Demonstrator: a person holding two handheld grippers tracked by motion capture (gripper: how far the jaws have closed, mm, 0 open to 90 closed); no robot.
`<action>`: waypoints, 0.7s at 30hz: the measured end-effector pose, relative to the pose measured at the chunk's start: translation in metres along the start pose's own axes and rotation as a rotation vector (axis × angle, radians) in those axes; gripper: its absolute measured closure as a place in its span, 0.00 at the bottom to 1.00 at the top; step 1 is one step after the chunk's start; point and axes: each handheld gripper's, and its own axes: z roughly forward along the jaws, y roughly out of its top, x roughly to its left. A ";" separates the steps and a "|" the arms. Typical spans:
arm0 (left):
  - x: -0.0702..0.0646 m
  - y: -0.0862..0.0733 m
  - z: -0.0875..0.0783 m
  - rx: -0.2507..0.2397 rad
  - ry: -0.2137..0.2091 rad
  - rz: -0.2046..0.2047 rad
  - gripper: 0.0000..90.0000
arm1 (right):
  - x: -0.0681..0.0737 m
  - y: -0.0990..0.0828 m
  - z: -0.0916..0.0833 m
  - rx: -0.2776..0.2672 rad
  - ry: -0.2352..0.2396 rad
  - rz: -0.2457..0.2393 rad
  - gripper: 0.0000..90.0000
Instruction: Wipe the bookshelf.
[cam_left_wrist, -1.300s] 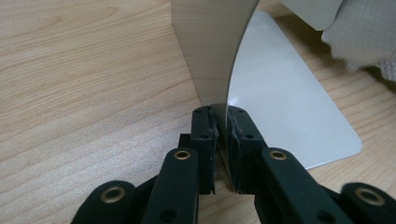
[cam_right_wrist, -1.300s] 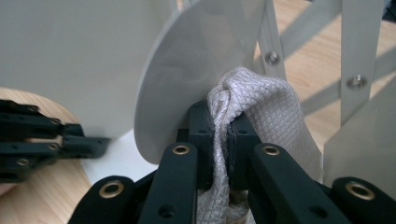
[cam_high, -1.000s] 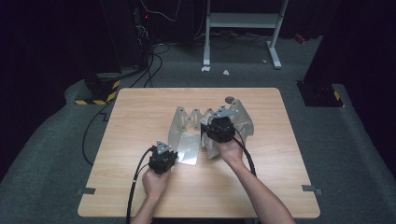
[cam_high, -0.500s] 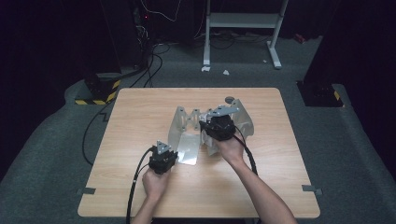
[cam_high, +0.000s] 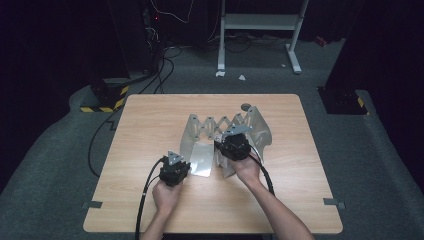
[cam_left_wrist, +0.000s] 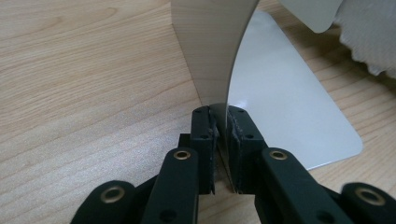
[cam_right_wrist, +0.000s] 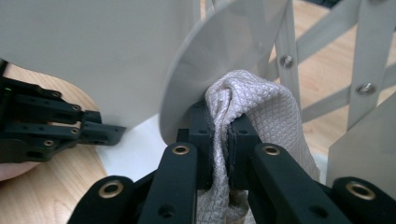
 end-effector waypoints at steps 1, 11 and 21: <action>0.000 0.000 0.000 0.000 0.000 0.000 0.90 | -0.001 -0.002 0.002 0.005 -0.002 0.010 0.93; -0.001 0.000 0.000 0.000 0.000 -0.001 0.90 | 0.010 0.008 -0.028 -0.079 0.010 -0.015 0.93; -0.001 0.000 0.000 -0.001 -0.002 -0.001 0.90 | 0.010 0.023 -0.037 -0.125 0.040 0.004 0.93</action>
